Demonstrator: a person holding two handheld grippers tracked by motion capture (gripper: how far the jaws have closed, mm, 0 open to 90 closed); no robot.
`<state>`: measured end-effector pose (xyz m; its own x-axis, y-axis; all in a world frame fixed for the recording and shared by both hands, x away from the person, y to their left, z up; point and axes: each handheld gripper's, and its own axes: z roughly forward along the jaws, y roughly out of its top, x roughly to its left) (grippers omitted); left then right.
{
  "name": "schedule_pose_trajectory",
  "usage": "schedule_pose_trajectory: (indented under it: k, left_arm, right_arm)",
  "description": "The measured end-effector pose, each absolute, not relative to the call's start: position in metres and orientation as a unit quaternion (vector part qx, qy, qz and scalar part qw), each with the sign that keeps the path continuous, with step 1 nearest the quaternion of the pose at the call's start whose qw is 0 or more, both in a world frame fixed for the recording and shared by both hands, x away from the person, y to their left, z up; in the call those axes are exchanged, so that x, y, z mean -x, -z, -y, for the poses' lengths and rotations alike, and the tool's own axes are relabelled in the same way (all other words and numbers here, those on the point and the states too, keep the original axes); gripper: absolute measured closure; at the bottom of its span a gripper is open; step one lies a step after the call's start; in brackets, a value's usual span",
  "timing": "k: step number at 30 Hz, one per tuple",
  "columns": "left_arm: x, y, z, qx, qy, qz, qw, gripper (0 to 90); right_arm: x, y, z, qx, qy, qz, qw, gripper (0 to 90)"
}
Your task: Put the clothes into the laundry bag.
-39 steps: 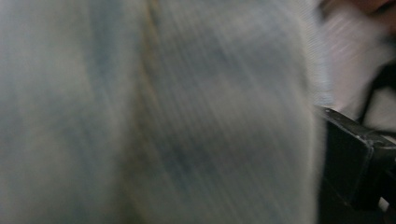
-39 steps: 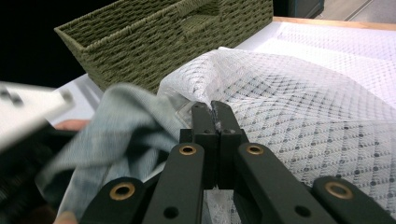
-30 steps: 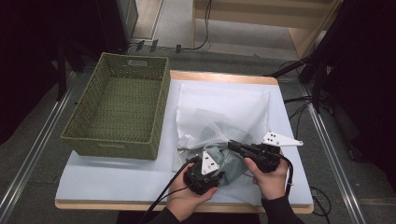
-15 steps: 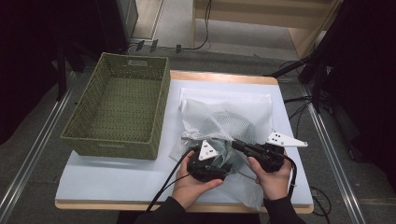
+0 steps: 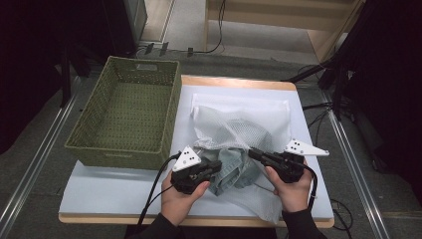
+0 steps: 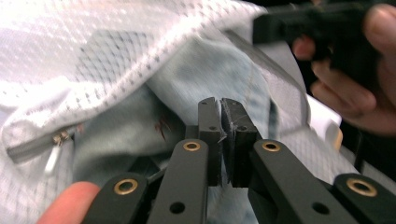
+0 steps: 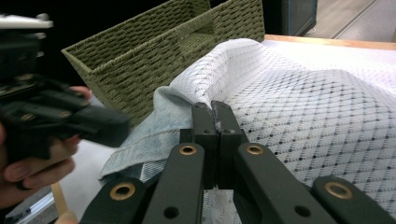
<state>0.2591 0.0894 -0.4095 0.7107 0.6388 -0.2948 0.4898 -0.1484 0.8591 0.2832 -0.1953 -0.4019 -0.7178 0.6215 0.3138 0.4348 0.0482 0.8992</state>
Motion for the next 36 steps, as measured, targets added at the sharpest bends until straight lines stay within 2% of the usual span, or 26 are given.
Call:
schedule_pose_trajectory:
  k: [2,5,8,12,15,16,18,20,23,28,31,34,36]
  left_arm:
    - [-0.267,0.418,-0.076,-0.773,-0.045,-0.374,0.510,86.0]
    - [-0.272,0.440,-0.045,-0.828,-0.054,-0.356,0.429,88.6]
    - [-0.275,0.450,-0.038,-0.829,-0.041,-0.354,0.432,90.0]
    - [-0.271,0.445,-0.041,-0.830,-0.053,-0.343,0.437,88.6]
    - [-0.259,0.435,-0.058,-0.814,-0.074,-0.326,0.476,66.7]
    - [-0.258,0.433,-0.066,-0.802,-0.094,-0.339,0.484,56.9]
    - [-0.257,0.430,-0.079,-0.778,-0.140,-0.386,0.476,31.7]
    - [-0.265,0.431,-0.091,-0.769,-0.109,-0.416,0.473,23.1]
    - [-0.274,0.439,-0.086,-0.785,-0.066,-0.424,0.447,14.2]
    - [-0.284,0.449,-0.064,-0.801,-0.034,-0.437,0.408,9.7]
    - [-0.288,0.454,-0.050,-0.818,-0.030,-0.434,0.376,10.6]
    - [-0.289,0.455,-0.041,-0.826,-0.030,-0.425,0.368,15.9]
    - [-0.289,0.454,-0.036,-0.837,-0.035,-0.406,0.366,29.9]
  right_arm:
    - [-0.283,0.403,0.195,-0.365,-0.583,-0.721,0.081,90.0]
    - [-0.284,0.404,0.194,-0.365,-0.581,-0.723,0.076,90.0]
    - [-0.284,0.405,0.192,-0.361,-0.579,-0.728,0.071,90.0]
    - [-0.284,0.407,0.191,-0.359,-0.571,-0.734,0.073,90.0]
    - [-0.284,0.406,0.193,-0.361,-0.572,-0.733,0.073,90.0]
    - [-0.284,0.406,0.194,-0.361,-0.572,-0.733,0.073,90.0]
    - [-0.284,0.406,0.195,-0.360,-0.574,-0.732,0.073,90.0]
    - [-0.284,0.406,0.195,-0.361,-0.574,-0.731,0.073,90.0]
    - [-0.285,0.406,0.193,-0.361,-0.573,-0.733,0.072,90.0]
    - [-0.285,0.408,0.190,-0.360,-0.569,-0.737,0.067,90.0]
    - [-0.285,0.409,0.189,-0.359,-0.568,-0.738,0.065,90.0]
    - [-0.284,0.409,0.189,-0.357,-0.567,-0.740,0.062,90.0]
    - [-0.285,0.410,0.188,-0.355,-0.567,-0.741,0.061,90.0]
